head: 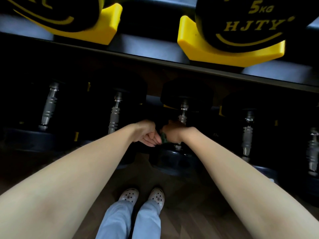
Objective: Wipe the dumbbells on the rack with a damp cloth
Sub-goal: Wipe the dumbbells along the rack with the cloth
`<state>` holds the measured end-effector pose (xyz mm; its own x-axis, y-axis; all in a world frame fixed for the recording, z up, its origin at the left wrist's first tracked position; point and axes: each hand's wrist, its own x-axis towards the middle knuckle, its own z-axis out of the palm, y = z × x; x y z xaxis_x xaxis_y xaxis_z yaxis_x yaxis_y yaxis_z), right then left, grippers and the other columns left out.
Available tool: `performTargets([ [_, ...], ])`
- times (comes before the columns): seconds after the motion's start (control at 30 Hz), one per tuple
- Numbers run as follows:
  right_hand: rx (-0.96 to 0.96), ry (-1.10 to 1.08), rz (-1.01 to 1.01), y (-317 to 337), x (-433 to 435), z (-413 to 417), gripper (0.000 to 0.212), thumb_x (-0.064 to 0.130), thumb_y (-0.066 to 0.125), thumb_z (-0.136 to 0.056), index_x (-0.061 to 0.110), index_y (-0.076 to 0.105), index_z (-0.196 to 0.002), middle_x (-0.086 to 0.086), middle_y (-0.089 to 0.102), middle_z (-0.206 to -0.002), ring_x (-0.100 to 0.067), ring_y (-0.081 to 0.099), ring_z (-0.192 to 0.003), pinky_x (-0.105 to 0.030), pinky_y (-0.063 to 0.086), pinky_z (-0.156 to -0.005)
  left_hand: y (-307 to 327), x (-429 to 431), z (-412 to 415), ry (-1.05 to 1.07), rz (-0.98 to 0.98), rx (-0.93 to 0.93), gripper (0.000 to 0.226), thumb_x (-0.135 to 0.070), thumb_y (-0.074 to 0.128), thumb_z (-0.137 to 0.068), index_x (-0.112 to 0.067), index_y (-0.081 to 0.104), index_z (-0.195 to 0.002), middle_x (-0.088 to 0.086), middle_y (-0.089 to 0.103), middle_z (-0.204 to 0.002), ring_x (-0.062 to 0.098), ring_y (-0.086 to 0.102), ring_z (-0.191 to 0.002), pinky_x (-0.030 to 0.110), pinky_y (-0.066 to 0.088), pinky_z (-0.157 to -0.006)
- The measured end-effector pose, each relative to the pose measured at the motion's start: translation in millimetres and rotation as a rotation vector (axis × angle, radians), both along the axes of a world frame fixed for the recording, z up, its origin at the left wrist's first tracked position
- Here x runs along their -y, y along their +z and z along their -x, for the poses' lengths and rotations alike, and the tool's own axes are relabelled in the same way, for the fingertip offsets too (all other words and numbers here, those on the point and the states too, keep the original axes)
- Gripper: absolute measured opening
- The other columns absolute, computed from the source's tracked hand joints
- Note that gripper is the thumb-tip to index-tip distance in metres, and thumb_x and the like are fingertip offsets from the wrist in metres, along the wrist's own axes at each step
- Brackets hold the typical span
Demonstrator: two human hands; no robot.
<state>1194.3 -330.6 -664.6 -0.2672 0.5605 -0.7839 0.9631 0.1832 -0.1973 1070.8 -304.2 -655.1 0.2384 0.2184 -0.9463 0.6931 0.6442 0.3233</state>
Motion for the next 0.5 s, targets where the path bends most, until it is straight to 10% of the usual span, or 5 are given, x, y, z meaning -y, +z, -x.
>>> performTargets([
  [0.1, -0.063, -0.060, 0.038, 2.3, 5.9, -2.3, 0.037, 0.012, 0.043, -0.094, 0.016, 0.052, -0.129, -0.010, 0.047, -0.136, -0.026, 0.043, -0.124, -0.027, 0.037, -0.091, 1.2, 1.7, -0.3, -0.001, -0.007, -0.004, 0.041, 0.015, 0.025, -0.088, 0.017, 0.056, -0.114, 0.027, 0.058, -0.120, 0.031, 0.060, -0.104, 0.034, 0.047, -0.091],
  [0.37, -0.222, -0.519, 0.117, 28.8, 33.2, -40.7, 0.060, -0.012, 0.031, -0.086, 0.019, 0.050, -0.133, -0.008, 0.035, -0.148, -0.021, 0.048, -0.119, -0.015, 0.043, -0.070, 7.4, 8.0, -6.3, -0.032, -0.092, -0.041, 0.039, 0.014, 0.026, -0.085, 0.005, 0.062, -0.072, 0.014, 0.062, -0.081, 0.021, 0.059, -0.076, 0.027, 0.051, -0.073],
  [0.5, -0.212, -0.781, 0.151, 40.7, 39.6, -68.3, 0.053, -0.007, 0.038, -0.092, 0.017, 0.042, -0.140, -0.008, 0.041, -0.145, -0.023, 0.045, -0.126, -0.023, 0.041, -0.092, 8.9, 9.5, -8.6, -0.052, -0.107, -0.050, 0.039, 0.013, 0.027, -0.084, 0.000, 0.059, -0.065, 0.010, 0.061, -0.074, 0.017, 0.057, -0.072, 0.023, 0.049, -0.071],
])
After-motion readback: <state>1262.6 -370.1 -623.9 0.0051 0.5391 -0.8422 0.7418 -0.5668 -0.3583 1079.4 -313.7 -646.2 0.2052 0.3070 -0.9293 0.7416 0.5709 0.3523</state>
